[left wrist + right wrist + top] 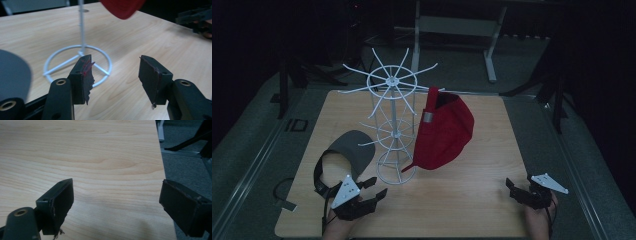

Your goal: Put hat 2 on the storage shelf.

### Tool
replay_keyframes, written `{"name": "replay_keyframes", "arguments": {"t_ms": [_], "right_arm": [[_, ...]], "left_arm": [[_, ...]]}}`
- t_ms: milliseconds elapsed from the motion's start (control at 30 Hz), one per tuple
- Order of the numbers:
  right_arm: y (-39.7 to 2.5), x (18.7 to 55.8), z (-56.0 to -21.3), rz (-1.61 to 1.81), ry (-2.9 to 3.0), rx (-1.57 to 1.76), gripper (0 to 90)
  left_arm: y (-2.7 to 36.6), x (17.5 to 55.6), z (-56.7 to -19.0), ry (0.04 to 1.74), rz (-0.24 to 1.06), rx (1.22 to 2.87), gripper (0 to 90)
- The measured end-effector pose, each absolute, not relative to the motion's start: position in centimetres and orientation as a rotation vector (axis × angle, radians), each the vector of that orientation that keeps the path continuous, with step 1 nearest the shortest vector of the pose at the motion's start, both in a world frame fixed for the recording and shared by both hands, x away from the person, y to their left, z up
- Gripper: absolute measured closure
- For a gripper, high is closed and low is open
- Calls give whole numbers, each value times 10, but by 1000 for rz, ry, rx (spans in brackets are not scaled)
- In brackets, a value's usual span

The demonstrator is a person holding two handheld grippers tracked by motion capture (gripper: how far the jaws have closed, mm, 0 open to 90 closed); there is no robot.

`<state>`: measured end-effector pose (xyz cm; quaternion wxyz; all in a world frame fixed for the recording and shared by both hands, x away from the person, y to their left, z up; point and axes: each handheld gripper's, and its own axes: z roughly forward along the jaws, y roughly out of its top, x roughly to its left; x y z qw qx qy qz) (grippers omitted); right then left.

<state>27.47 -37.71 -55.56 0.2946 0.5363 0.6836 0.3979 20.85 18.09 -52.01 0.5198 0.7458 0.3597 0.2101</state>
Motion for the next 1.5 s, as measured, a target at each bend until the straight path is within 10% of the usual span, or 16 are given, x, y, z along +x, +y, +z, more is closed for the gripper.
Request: {"name": "replay_keyframes", "arguments": {"t_ms": [533, 1500], "right_arm": [[-377, 274, -556, 1073, 1823, 1423, 123], [-377, 275, -556, 1066, 1841, 1425, 126]], "left_arm": [[247, 188, -523, 1090, 657, 1797, 282], [309, 222, -568, 1401, 632, 1864, 277]]}}
